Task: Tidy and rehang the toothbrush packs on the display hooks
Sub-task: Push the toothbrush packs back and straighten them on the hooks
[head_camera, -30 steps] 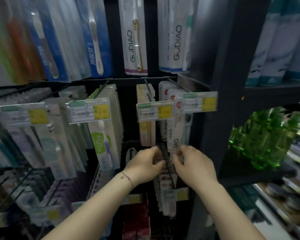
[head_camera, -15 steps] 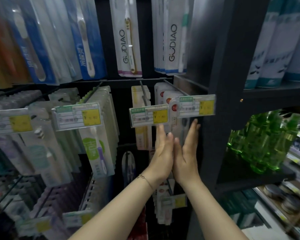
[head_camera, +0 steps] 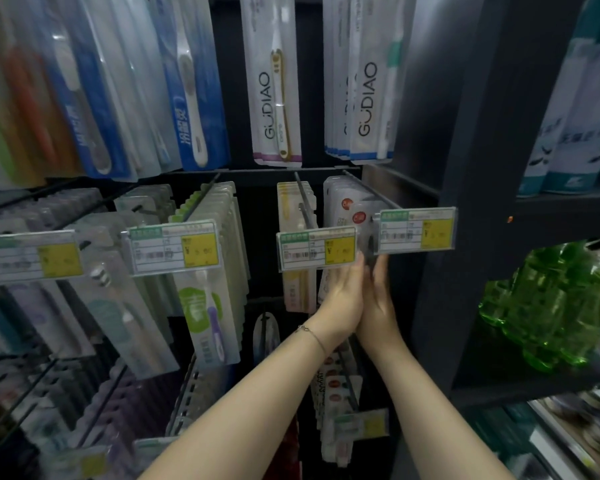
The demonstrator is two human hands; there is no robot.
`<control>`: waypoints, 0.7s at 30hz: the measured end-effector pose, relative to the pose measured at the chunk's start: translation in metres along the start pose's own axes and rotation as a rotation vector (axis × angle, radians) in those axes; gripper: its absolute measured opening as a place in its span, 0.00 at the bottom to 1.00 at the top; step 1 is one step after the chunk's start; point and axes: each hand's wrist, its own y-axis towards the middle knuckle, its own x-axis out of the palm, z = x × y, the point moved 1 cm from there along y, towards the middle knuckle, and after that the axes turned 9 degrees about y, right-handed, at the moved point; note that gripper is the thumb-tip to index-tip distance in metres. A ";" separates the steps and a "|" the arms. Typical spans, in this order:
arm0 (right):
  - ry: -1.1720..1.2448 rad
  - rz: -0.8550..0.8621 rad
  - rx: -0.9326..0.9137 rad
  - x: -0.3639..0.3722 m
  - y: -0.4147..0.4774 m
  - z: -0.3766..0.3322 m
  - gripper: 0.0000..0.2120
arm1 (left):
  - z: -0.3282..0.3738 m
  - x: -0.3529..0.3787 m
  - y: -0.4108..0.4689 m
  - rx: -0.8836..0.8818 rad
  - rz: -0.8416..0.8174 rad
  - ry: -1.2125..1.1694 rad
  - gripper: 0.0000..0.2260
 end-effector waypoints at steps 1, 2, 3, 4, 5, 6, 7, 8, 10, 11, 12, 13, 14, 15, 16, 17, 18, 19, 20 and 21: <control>-0.013 0.003 -0.008 0.000 0.001 0.000 0.39 | -0.002 -0.001 0.001 -0.001 -0.002 0.001 0.15; -0.028 0.011 -0.024 -0.001 0.001 -0.001 0.37 | -0.004 -0.002 0.001 0.005 0.005 0.002 0.15; -0.059 0.029 -0.047 -0.001 -0.002 -0.002 0.35 | -0.008 -0.003 0.001 -0.003 0.014 0.006 0.16; -0.101 0.054 -0.073 -0.001 -0.005 -0.004 0.33 | -0.011 -0.004 0.001 -0.003 0.014 0.015 0.19; -0.153 0.090 -0.090 -0.002 -0.009 -0.004 0.32 | -0.015 -0.005 0.000 -0.005 0.022 0.029 0.24; -0.206 0.131 -0.095 -0.003 -0.014 -0.005 0.32 | -0.017 -0.007 -0.003 -0.011 0.030 0.037 0.26; -0.257 0.174 -0.091 -0.005 -0.018 -0.005 0.31 | -0.019 -0.008 -0.006 -0.025 0.051 0.039 0.22; -0.302 0.209 -0.090 -0.006 -0.021 -0.004 0.29 | -0.021 -0.011 -0.009 -0.032 0.076 0.036 0.15; -0.393 0.236 -0.103 -0.007 -0.028 -0.002 0.23 | -0.024 -0.016 -0.017 -0.049 0.126 0.070 0.13; -0.455 0.237 -0.122 -0.007 -0.031 -0.001 0.21 | -0.029 -0.019 -0.022 -0.068 0.142 0.127 0.15; -0.532 0.235 -0.144 -0.007 -0.034 0.001 0.19 | -0.033 -0.023 -0.025 -0.094 0.148 0.212 0.17; -0.611 0.231 -0.162 -0.007 -0.038 0.003 0.18 | -0.037 -0.026 -0.029 -0.118 0.151 0.313 0.18; -0.677 0.223 -0.172 -0.008 -0.041 0.005 0.17 | -0.043 -0.029 -0.033 -0.126 0.152 0.407 0.18; -0.727 0.207 -0.169 -0.008 -0.045 0.007 0.16 | -0.047 -0.032 -0.038 -0.127 0.145 0.471 0.18; -0.769 0.183 -0.161 -0.009 -0.048 0.008 0.16 | -0.049 -0.034 -0.044 -0.121 0.139 0.518 0.17; -0.814 0.156 -0.160 -0.009 -0.052 0.009 0.15 | -0.051 -0.037 -0.049 -0.112 0.140 0.565 0.16; -0.859 0.128 -0.173 -0.010 -0.056 0.010 0.14 | -0.054 -0.039 -0.055 -0.103 0.143 0.616 0.15; -0.896 0.104 -0.198 -0.011 -0.061 0.010 0.13 | -0.057 -0.041 -0.062 -0.104 0.145 0.663 0.14; -0.919 0.086 -0.226 -0.012 -0.067 0.011 0.12 | -0.060 -0.042 -0.070 -0.110 0.148 0.704 0.14; -0.930 0.074 -0.252 -0.013 -0.074 0.013 0.11 | -0.063 -0.042 -0.079 -0.115 0.150 0.740 0.13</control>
